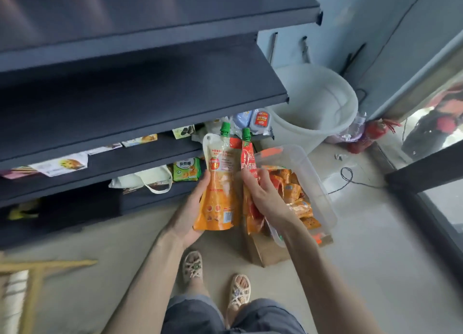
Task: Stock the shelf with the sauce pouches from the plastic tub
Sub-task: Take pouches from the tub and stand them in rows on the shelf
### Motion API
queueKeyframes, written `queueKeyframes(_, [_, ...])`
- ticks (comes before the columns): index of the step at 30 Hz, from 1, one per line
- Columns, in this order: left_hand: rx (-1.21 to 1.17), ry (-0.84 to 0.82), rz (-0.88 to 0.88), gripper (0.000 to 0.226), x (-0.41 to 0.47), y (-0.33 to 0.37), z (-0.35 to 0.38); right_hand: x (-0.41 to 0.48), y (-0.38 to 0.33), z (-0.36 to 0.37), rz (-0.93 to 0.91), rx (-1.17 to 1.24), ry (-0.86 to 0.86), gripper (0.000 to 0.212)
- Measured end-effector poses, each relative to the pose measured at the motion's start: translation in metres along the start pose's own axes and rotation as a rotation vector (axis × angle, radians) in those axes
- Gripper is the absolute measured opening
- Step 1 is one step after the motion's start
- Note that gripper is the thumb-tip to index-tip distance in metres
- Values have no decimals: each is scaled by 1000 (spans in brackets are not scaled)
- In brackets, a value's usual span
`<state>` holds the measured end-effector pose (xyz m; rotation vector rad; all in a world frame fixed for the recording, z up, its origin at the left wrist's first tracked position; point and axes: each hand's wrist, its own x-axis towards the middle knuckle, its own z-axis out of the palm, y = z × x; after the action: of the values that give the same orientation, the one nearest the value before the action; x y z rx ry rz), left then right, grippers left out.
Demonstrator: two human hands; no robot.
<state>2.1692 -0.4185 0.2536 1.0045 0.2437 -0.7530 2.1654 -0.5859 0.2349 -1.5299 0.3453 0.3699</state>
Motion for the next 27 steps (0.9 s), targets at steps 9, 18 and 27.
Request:
queueKeyframes(9, [138,135,207,51,-77,92,-97,27,-62,143,-115,113,-122,47])
queueKeyframes(18, [356,413,450,71,-141,212,-222,55,-129,307,-402,65,-89,44])
queueKeyframes(27, [392,518,678,38,-168,310,-308,96,-198,410,-504,22,-182,29])
